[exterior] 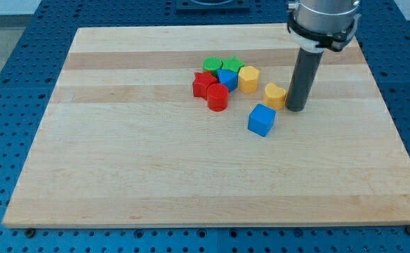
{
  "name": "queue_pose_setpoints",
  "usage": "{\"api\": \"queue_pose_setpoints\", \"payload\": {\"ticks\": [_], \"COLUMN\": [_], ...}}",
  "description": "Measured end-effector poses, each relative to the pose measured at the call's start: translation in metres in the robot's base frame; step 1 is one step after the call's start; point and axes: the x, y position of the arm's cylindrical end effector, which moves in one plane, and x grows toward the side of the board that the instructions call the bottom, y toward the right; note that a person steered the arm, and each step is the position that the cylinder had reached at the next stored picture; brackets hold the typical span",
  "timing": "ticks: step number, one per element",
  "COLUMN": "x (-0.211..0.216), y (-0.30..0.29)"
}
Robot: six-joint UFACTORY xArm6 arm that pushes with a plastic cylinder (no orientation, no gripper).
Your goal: Move the yellow heart into the group blocks
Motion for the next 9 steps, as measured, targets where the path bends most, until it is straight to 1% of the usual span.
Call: {"api": "queue_pose_setpoints", "payload": {"ticks": [2,7,9], "x": [-0.015,-0.016,-0.016], "y": [-0.010,-0.033,-0.034]}}
